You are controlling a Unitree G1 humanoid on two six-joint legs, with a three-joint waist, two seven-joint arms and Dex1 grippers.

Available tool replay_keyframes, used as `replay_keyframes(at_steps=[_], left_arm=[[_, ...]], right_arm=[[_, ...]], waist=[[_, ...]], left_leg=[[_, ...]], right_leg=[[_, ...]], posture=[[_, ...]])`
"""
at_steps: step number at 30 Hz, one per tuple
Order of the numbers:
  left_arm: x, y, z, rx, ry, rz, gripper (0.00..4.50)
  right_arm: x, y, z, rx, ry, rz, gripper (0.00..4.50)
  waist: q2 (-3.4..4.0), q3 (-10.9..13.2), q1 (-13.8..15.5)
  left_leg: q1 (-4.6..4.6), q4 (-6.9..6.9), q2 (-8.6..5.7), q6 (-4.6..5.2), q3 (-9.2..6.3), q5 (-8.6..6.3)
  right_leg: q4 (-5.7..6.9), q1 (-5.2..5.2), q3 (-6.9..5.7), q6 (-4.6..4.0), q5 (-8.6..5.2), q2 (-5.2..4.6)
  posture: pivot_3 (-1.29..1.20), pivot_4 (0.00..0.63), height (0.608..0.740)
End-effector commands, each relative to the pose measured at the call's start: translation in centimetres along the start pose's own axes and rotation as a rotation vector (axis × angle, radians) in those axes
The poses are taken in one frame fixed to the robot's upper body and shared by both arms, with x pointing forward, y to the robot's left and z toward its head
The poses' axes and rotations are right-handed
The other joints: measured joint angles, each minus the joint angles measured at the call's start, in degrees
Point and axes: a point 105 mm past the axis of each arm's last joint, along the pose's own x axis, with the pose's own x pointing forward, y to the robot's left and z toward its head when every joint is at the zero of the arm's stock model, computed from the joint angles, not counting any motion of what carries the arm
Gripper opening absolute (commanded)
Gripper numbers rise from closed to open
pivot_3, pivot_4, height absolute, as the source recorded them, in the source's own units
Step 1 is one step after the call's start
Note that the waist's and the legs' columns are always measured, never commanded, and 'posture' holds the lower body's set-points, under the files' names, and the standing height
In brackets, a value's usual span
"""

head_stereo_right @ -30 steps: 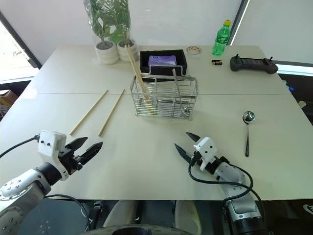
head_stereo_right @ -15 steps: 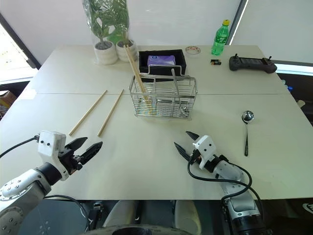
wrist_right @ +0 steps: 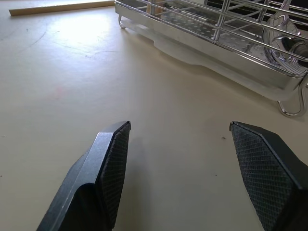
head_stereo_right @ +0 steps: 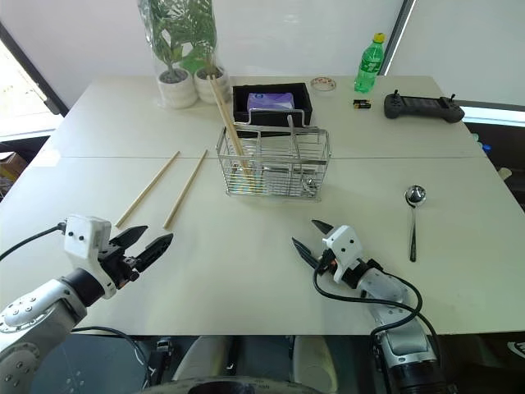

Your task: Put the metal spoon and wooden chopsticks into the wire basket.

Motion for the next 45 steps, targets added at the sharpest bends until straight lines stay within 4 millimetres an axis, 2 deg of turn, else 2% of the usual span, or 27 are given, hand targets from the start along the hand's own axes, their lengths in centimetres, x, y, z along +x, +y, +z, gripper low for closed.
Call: replay_keyframes(at_steps=[1,4,7,15,18,20,24,31,39,45], left_arm=[[0.2,-0.7,1.3,0.033,-0.037,-0.046,3.41],[0.4,-1.2,1.9,0.047,-0.043,-0.092,3.41],[0.7,-1.9,2.8,0.072,-0.051,-0.16,3.41],[2.2,-6.0,8.1,0.121,-0.126,-0.517,3.41],[2.9,-7.0,9.5,0.149,-0.139,-0.603,3.41],[3.2,-7.6,10.4,0.153,-0.149,-0.656,3.41],[4.0,-8.8,11.5,0.193,-0.157,-0.76,3.41],[4.9,-10.5,12.1,0.231,-0.173,-0.864,3.41],[5.8,-12.7,12.1,0.233,-0.187,-0.973,3.41],[6.9,-13.8,11.5,0.25,-0.165,-1.035,3.41]], right_arm=[[-0.2,-0.8,1.3,-0.042,-0.032,-0.008,3.37],[-0.8,-1.7,1.6,-0.071,-0.019,-0.026,3.37],[-1.1,-2.9,3.0,-0.091,-0.012,-0.064,3.37],[-2.5,-8.6,11.0,-0.11,-0.022,-0.284,3.37],[-3.2,-10.2,12.8,-0.126,0.012,-0.355,3.37],[-3.8,-11.3,13.2,-0.124,0.043,-0.411,3.37],[-5.7,-14.6,12.6,-0.029,0.17,-0.596,3.37],[-8.8,-17.4,10.4,0.064,0.363,-0.754,3.37],[-10.2,-17.0,9.0,0.068,0.486,-0.74,3.37],[-9.9,-14.8,7.5,0.133,0.525,-0.679,3.37]], waist=[[0.01,0.01,0.01],[0.03,0.02,0.07],[0.06,0.05,0.11],[0.1,0.11,0.11],[0.1,0.12,0.13],[0.09,0.13,0.1],[0.08,0.16,0.03],[0.08,0.16,0.04],[0.07,0.18,0.05],[0.07,0.18,-0.09]], left_leg=[[0.0,0.0,0.0,0.0,0.0,0.0],[-0.01,0.0,-0.01,0.0,0.01,0.0],[-0.04,0.01,-0.03,0.0,0.02,0.0],[-0.07,0.03,-0.1,0.01,-0.01,0.01],[-0.11,0.02,-0.15,0.02,-0.01,0.01],[-0.12,0.0,-0.16,0.02,0.0,0.01],[-0.16,0.01,-0.17,0.04,0.01,0.02],[-0.16,0.0,-0.17,0.05,0.03,0.02],[-0.17,0.04,-0.17,0.06,0.03,0.02],[-0.15,0.03,-0.16,0.06,0.01,0.02]], right_leg=[[0.0,0.0,0.0,0.0,0.0,0.0],[0.0,0.0,-0.01,0.0,0.0,0.0],[0.0,-0.02,0.0,0.0,0.0,-0.01],[0.03,-0.04,-0.04,0.0,0.01,0.03],[0.01,-0.08,-0.07,0.0,0.01,0.05],[-0.01,-0.07,-0.07,0.0,0.01,0.05],[-0.03,-0.09,-0.07,0.0,0.01,0.05],[-0.03,-0.1,-0.06,-0.01,0.02,0.06],[-0.01,-0.08,-0.06,0.02,0.02,0.08],[0.0,-0.07,-0.06,0.03,0.02,0.14]], posture=[[0.0,0.15,0.716],[0.0,0.15,0.716],[0.0,0.15,0.716],[0.0,0.15,0.716],[0.0,0.15,0.716],[0.0,0.15,0.716],[0.0,0.15,0.716],[0.0,0.15,0.716],[0.0,0.15,0.716],[0.0,0.15,0.716]])
